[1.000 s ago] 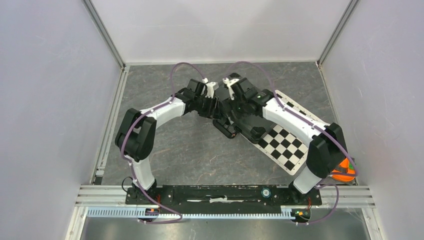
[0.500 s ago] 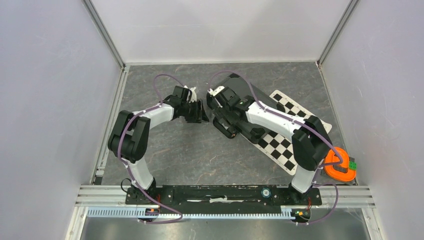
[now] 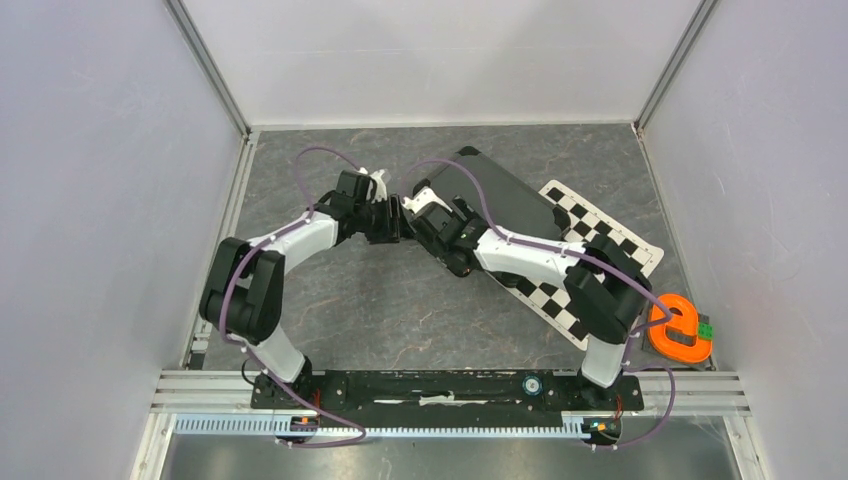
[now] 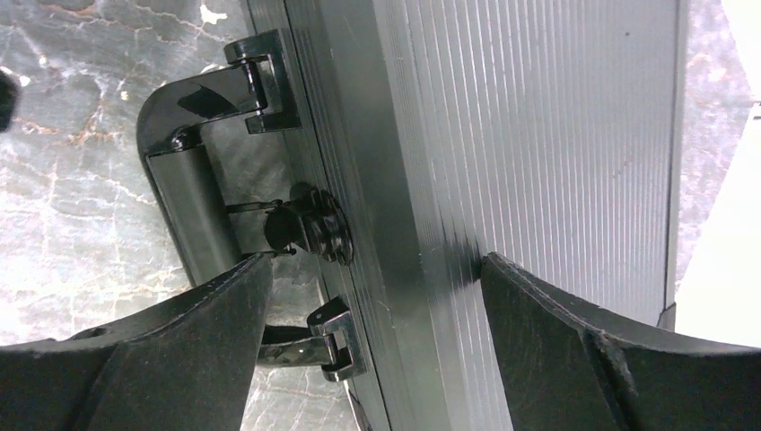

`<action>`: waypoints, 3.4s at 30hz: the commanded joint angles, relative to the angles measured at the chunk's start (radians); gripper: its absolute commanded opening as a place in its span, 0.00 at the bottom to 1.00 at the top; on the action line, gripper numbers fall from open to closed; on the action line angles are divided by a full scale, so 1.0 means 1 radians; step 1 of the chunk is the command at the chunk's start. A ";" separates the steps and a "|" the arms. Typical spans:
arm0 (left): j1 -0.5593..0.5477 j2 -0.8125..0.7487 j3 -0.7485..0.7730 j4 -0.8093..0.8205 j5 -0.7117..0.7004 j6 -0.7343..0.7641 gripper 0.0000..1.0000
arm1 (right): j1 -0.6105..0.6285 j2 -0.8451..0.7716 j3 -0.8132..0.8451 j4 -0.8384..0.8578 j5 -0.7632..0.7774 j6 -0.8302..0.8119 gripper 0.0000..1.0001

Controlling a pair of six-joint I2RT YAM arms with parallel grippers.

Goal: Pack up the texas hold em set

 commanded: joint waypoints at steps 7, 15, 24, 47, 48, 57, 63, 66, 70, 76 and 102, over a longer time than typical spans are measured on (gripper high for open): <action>0.007 -0.297 -0.076 -0.008 -0.065 -0.003 0.64 | 0.047 0.065 -0.289 0.218 -0.066 0.125 0.95; 0.007 -0.437 -0.193 0.000 -0.114 -0.026 0.68 | 0.082 0.209 -0.305 0.302 0.081 0.114 0.98; 0.006 -0.645 -0.307 -0.028 -0.090 -0.040 0.71 | 0.082 0.186 -0.382 0.285 0.199 0.075 0.98; -0.002 -0.543 -0.494 0.305 -0.106 -0.365 1.00 | 0.056 -0.423 -0.509 0.385 -0.222 0.038 0.98; -0.006 -0.527 -0.489 0.304 -0.103 -0.362 1.00 | 0.057 -0.471 -0.519 0.377 -0.226 0.041 0.98; -0.052 -0.257 -0.413 0.453 -0.094 -0.408 0.97 | 0.036 -0.714 -0.609 0.311 -0.204 0.063 0.98; -0.053 -0.054 -0.241 0.470 -0.084 -0.308 0.92 | -0.027 -0.779 -0.641 0.302 -0.264 0.066 0.98; -0.053 0.044 -0.191 0.549 -0.042 -0.305 0.88 | -0.062 -0.783 -0.622 0.286 -0.282 0.064 0.97; -0.055 0.156 -0.170 0.724 0.045 -0.346 0.85 | -0.142 -0.759 -0.601 0.291 -0.347 0.055 0.96; -0.061 0.234 -0.183 0.885 0.068 -0.325 0.84 | -0.235 -0.684 -0.588 0.337 -0.463 0.059 0.96; -0.069 0.342 -0.324 1.745 0.378 -0.866 0.41 | -0.291 -0.432 -0.499 0.414 -0.641 0.088 0.78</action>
